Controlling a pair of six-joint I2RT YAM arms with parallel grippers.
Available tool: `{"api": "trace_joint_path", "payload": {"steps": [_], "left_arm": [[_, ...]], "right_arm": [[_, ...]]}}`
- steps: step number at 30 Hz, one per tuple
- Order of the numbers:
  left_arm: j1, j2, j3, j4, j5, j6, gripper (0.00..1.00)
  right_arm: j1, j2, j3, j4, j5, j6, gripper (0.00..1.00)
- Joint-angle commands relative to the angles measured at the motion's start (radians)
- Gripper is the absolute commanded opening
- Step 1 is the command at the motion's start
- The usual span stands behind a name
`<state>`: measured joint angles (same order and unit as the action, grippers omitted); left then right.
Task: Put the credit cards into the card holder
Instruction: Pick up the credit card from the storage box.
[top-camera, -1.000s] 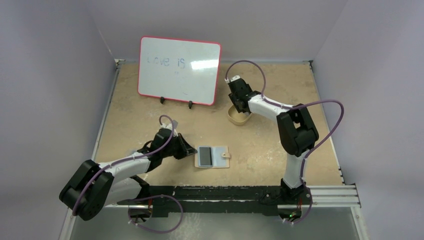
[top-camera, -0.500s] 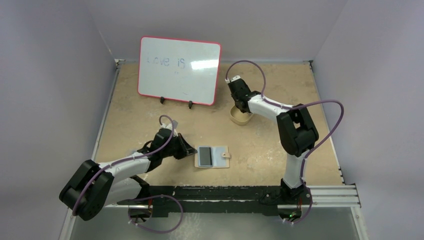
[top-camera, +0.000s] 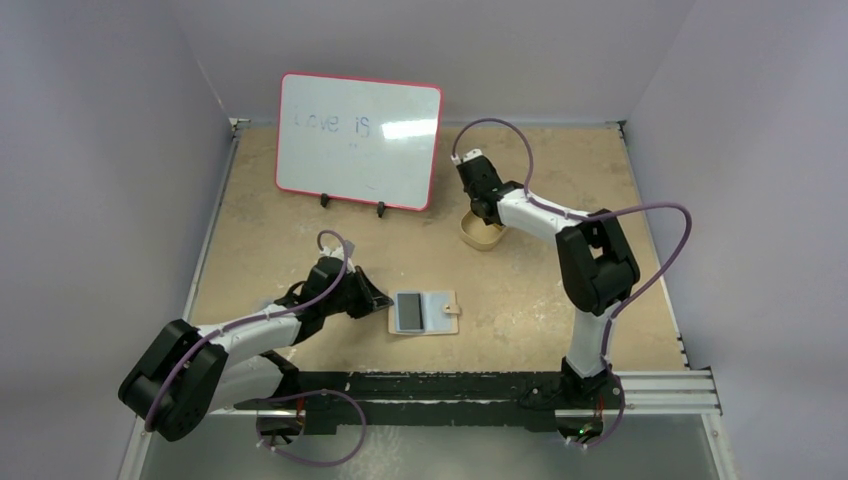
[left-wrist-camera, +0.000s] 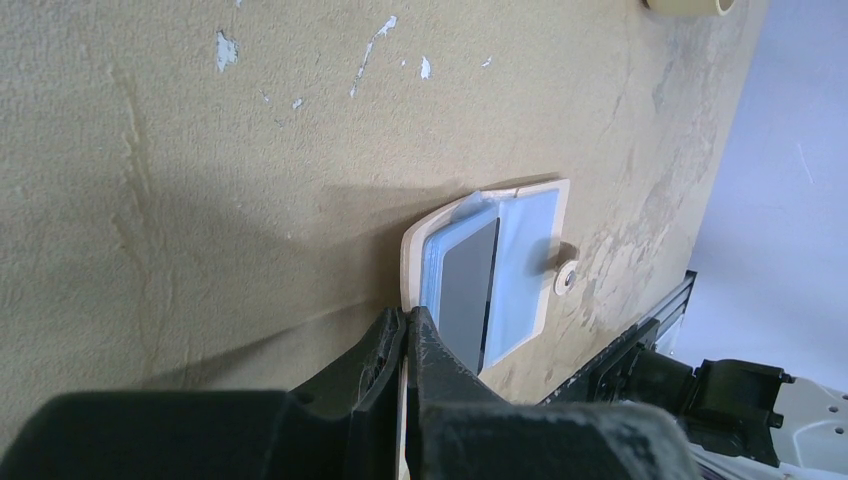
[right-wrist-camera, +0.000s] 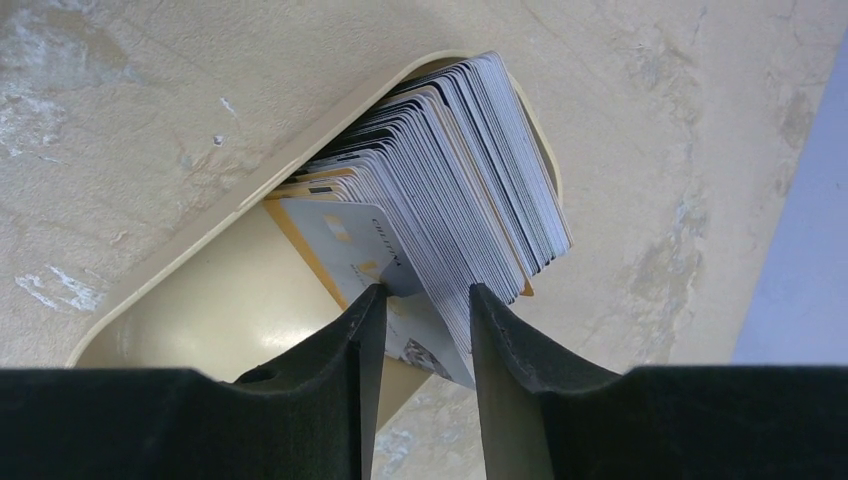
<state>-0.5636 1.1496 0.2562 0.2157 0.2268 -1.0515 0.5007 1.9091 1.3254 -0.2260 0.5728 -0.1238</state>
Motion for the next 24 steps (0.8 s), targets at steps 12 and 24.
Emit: {"api": "trace_joint_path", "payload": {"steps": [12, 24], "left_arm": [[-0.004, 0.008, 0.019, 0.034, -0.036, 0.008, 0.00], [-0.004, -0.098, 0.084, -0.123, -0.105, 0.003, 0.32]], "right_arm": [[-0.009, -0.083, 0.061, -0.036, 0.040, 0.015, 0.25], [0.000, -0.260, 0.013, -0.086, -0.308, 0.147, 0.00]]}}
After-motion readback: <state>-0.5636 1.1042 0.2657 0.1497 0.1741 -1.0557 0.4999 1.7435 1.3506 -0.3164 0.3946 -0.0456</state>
